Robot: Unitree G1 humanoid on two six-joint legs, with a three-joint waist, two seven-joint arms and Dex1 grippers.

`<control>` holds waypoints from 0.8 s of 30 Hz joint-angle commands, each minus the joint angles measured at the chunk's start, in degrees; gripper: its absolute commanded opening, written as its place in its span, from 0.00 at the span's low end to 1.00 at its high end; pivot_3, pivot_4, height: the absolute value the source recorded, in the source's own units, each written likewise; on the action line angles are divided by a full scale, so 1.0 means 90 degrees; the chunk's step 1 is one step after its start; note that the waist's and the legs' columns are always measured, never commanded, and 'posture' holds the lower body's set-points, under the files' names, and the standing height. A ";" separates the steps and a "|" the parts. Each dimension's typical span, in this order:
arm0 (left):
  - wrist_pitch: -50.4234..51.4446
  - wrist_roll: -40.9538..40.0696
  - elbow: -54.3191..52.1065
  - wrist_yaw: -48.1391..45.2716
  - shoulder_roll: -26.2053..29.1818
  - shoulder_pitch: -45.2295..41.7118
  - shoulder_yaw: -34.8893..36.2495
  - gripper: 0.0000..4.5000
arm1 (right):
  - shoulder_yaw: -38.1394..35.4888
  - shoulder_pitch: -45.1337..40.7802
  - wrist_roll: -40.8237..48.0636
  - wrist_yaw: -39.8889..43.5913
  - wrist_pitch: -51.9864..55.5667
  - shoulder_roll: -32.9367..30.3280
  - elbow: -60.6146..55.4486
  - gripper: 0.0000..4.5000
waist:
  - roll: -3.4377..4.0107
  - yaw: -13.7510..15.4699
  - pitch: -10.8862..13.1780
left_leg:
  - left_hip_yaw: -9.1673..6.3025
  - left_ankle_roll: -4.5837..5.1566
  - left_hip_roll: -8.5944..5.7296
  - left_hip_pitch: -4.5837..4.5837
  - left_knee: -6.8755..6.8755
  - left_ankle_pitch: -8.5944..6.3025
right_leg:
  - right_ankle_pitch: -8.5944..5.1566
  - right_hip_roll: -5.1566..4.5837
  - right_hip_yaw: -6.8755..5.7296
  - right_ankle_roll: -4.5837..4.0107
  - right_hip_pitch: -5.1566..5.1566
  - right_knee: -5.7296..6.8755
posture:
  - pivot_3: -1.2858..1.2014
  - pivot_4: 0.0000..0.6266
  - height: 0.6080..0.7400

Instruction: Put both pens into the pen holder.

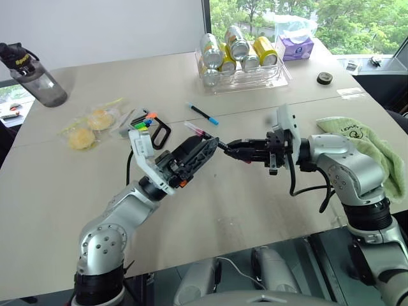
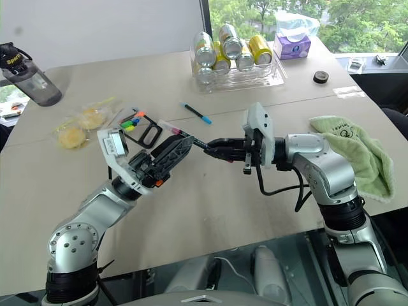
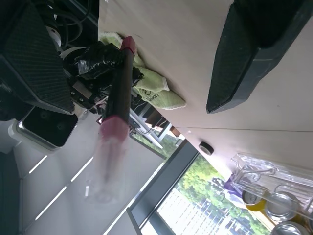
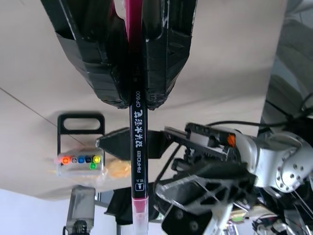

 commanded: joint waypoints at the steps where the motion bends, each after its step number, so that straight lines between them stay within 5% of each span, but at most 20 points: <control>1: -0.0157 -0.0100 -0.0253 0.0021 -0.0026 -0.0056 0.0004 0.58 | -0.0044 -0.0125 0.0247 0.0040 -0.0008 -0.0036 -0.0320 0.00 | 0.0000 -0.0001 0.0000 | 0.0001 0.0000 0.0000 0.0000 0.0000 0.0000 | 0.0000 0.0000 0.0000 0.0000 0.0000 0.0000 | 0.52 0.24 0.99; 7: -0.0247 -0.0127 -0.0340 0.0104 -0.0072 -0.0235 -0.0041 0.00 | 0.0138 -0.0182 0.0190 0.0047 -0.0102 -0.0040 -0.0265 0.00 | 0.0000 0.0000 0.0000 | 0.0000 0.0000 0.0000 -0.0001 0.0000 0.0000 | 0.0000 0.0000 -0.0001 0.0000 0.0000 0.0000 | 0.52 0.24 0.99; 9: -0.0267 0.0010 -0.0322 0.0088 -0.0037 -0.0340 -0.0077 0.00 | 0.0230 -0.0225 0.0103 0.0090 -0.0144 -0.0081 -0.0188 0.00 | 0.0000 -0.0005 0.0000 | 0.0001 0.0000 0.0000 0.0000 0.0000 0.0000 | 0.0000 0.0001 -0.0001 0.0000 0.0000 0.0000 | 0.52 0.24 0.99; 10: -0.0297 0.0137 -0.0309 0.0057 -0.0003 -0.0388 -0.0088 0.00 | 0.0274 -0.0246 0.0055 0.0116 -0.0155 -0.0119 -0.0163 0.21 | 0.0000 -0.0005 0.0000 | 0.0001 0.0000 0.0000 0.0000 0.0000 0.0000 | 0.0000 0.0001 -0.0001 0.0000 0.0000 0.0000 | 0.52 0.24 0.99; 15: -0.0556 0.1087 -0.0255 -0.0108 0.0318 -0.0647 -0.0108 0.00 | 0.0162 -0.0165 -0.0116 -0.0150 -0.0302 -0.0220 -0.0086 0.73 | 0.0000 -0.0003 0.0000 | 0.0001 0.0000 0.0000 -0.0001 0.0000 0.0000 | 0.0000 0.0002 -0.0003 0.0000 0.0000 -0.0001 | 0.52 0.24 0.99; 24: -0.2671 0.6138 0.0237 -0.0315 0.2044 -0.1221 -0.1193 0.00 | -0.1114 0.0400 0.0400 -0.0353 -0.0450 -0.0660 0.0092 0.73 | -0.0001 0.0044 0.0001 | 0.0002 0.0000 -0.0003 -0.0004 -0.0007 0.0000 | 0.0000 0.0000 -0.0003 0.0000 0.0000 -0.0006 | 0.52 0.24 0.99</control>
